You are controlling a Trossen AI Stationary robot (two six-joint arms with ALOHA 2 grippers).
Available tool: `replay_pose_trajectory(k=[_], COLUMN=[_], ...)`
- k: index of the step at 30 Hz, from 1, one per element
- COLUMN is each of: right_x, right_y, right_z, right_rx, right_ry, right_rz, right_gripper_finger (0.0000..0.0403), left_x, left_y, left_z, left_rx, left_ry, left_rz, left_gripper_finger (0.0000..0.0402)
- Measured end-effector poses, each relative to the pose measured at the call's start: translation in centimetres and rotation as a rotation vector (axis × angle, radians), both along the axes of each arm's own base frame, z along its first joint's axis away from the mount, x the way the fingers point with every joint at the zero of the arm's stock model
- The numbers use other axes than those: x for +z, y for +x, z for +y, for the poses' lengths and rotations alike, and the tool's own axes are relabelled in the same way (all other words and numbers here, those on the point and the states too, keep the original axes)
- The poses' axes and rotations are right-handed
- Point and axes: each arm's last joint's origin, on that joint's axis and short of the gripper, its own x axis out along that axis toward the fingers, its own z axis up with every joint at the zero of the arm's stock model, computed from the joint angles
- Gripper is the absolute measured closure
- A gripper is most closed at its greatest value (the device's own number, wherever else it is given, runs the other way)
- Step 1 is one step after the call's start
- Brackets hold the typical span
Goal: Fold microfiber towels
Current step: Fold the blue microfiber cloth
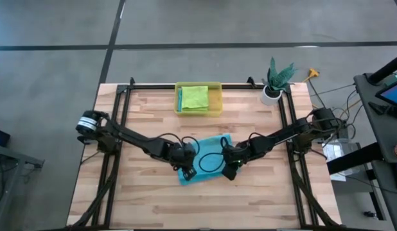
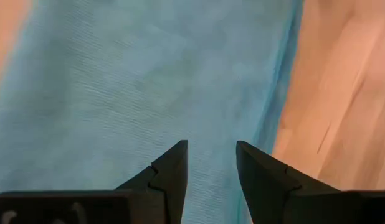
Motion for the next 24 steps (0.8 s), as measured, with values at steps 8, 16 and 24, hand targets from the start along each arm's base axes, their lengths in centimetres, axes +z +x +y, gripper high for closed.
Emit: replay_pose_trajectory(k=[8, 16, 24], right_x=[0.0, 0.0, 0.0], right_y=[-0.1, -0.3, -0.3], right_z=[0.6, 1.2, 1.2], right_rx=[0.009, 0.026, 0.026], right_ry=[0.023, 0.034, 0.034], right_rz=[0.004, 0.011, 0.011], right_gripper_finger=[0.0302, 0.0303, 0.0303], left_x=[-2.9, -2.5, -3.0], left_y=[0.7, 1.2, 1.0], left_z=[-0.7, -2.1, -2.7], left_rx=[-0.085, -0.132, -0.157], left_ry=[-0.073, -0.103, -0.117], left_rz=[0.098, 0.045, 0.069], left_gripper_finger=[0.0281, 0.0281, 0.0281])
